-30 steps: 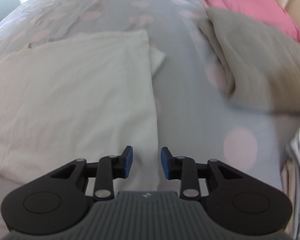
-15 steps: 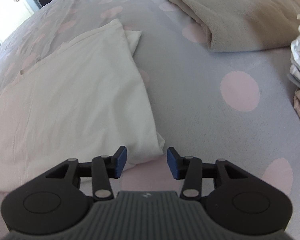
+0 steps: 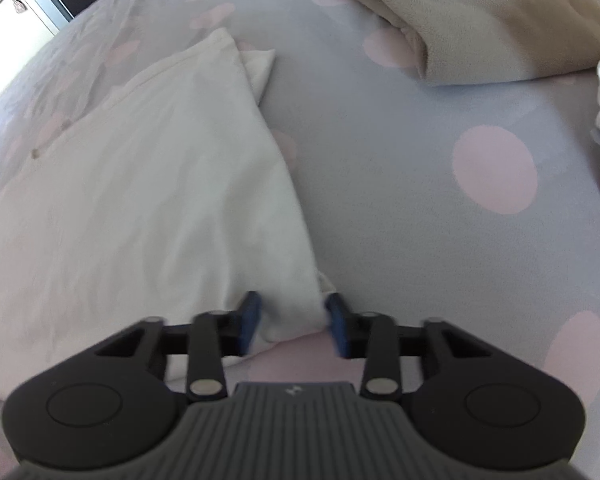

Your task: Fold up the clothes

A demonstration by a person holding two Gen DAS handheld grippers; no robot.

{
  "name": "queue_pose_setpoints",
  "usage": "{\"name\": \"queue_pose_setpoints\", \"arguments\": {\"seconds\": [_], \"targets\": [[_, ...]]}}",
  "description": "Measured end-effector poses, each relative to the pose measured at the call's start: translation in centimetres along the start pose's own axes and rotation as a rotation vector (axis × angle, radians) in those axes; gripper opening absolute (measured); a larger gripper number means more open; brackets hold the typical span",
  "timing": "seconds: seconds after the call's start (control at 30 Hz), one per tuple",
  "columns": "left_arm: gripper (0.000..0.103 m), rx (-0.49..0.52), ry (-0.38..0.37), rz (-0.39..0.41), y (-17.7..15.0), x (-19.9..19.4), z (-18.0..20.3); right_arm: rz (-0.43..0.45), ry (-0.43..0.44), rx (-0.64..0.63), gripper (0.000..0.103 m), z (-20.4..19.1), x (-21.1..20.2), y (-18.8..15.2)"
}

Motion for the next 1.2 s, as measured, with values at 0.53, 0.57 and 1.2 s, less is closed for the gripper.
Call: {"name": "queue_pose_setpoints", "arguments": {"seconds": [0.53, 0.57, 1.2], "targets": [[0.057, -0.027, 0.116, 0.035, 0.0, -2.4, -0.7, 0.027, -0.020, 0.056, 0.049, 2.1, -1.6, 0.9], [0.057, -0.055, 0.097, 0.032, 0.0, -2.5, -0.8, 0.025, -0.013, 0.064, 0.050, 2.0, -1.6, 0.9], [0.050, -0.152, 0.063, -0.057, -1.3, -0.7, -1.9, 0.066, -0.268, -0.147, 0.027, 2.5, -1.9, 1.1]]}}
Point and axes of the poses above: each gripper's, at about its wrist camera, not at the fingertips, and x roughly the way its jaws point, z to its right, y to its top, the point moved 7 cm from there along x, roughly the way its jaws point, and after that the axes turned 10 degrees about z, right-handed, at the moved point
